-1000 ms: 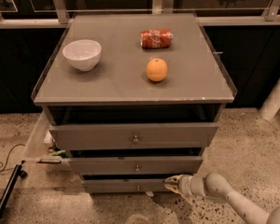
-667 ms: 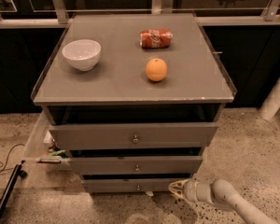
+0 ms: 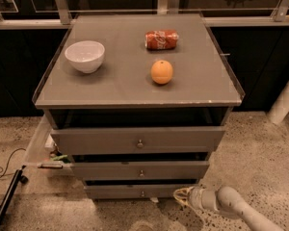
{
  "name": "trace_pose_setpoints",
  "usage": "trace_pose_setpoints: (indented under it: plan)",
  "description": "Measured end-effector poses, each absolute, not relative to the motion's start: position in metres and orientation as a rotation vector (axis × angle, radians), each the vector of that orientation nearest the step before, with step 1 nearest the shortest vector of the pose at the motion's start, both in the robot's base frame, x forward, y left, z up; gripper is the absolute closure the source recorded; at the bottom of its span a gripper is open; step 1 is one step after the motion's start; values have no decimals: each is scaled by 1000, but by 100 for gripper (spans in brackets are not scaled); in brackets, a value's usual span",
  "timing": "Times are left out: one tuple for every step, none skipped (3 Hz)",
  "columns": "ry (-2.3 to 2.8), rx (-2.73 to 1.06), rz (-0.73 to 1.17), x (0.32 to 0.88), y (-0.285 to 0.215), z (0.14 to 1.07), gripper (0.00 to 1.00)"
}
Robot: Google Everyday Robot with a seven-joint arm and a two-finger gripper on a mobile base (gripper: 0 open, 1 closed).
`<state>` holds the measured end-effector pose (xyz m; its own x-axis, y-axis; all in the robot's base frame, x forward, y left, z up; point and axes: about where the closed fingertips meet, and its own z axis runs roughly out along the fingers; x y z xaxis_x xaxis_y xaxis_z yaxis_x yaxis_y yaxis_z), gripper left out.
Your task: Open bottom drawer
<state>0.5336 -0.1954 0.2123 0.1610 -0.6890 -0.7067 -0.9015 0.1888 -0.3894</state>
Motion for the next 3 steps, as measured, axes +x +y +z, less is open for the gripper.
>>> trace_pose_setpoints:
  plan:
    - [1583,-1556,304,534,-195,212,40]
    - [1583,-1556,304,534,-195,212,16]
    - [1583,-1556,304,534,-195,212,0]
